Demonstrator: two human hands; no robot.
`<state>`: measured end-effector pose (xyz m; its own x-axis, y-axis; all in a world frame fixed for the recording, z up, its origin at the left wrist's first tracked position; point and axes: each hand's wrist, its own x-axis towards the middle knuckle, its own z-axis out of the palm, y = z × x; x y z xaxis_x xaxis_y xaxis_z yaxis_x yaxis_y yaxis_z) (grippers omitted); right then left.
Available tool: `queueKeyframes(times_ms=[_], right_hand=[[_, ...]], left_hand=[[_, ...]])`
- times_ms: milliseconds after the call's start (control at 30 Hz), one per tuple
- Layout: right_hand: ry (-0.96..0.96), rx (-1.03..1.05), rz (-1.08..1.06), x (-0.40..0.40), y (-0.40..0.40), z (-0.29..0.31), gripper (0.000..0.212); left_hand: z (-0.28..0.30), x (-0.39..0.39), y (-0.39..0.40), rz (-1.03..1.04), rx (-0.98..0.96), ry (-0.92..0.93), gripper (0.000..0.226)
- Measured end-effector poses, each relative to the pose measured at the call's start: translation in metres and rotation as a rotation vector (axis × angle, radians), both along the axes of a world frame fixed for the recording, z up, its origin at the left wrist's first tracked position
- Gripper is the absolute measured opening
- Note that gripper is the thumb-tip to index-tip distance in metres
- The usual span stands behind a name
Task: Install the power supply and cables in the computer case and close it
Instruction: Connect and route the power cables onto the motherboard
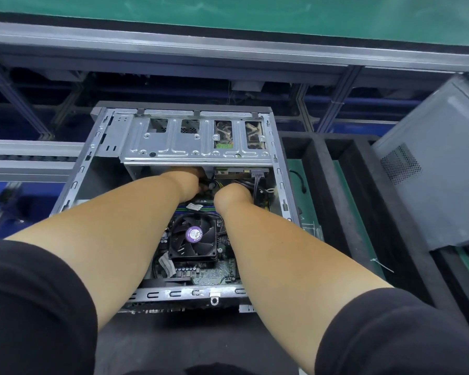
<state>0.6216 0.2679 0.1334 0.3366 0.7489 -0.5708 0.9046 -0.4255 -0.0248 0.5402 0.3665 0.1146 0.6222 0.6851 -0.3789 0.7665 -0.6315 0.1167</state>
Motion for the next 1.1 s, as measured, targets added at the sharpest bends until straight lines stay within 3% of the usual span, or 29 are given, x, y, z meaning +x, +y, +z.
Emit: queueKeyframes(times_ms=[133,233,367,433,500,633,1000,1100], right_hand=[[-0.015,0.001,-0.032,0.001,0.001,-0.002,0.031],[0.056,0.028,-0.124,0.001,0.001,-0.003,0.019],[0.154,0.093,-0.205,0.003,0.000,-0.008,0.030],[0.159,0.120,-0.311,0.001,0.002,-0.009,0.016],[0.201,0.182,-0.454,-0.001,0.002,-0.011,0.022],[0.154,0.148,-0.388,-0.001,0.002,-0.013,0.032],[0.241,0.132,-0.430,0.000,0.007,-0.014,0.018],[0.240,0.084,-0.392,-0.004,0.007,-0.003,0.026]], left_hand=[[-0.003,0.001,0.003,-0.003,-0.006,-0.027,0.033],[-0.006,0.003,0.003,-0.038,0.039,0.004,0.032],[-0.004,0.007,0.003,-0.043,0.064,0.046,0.042],[-0.004,0.008,0.002,-0.016,0.059,0.061,0.048],[-0.004,0.010,0.001,0.016,0.086,0.054,0.048],[-0.005,0.013,-0.001,0.062,0.117,0.066,0.045],[-0.006,0.016,0.001,0.047,0.082,0.094,0.032],[0.002,0.016,-0.002,0.048,0.079,0.092,0.031]])
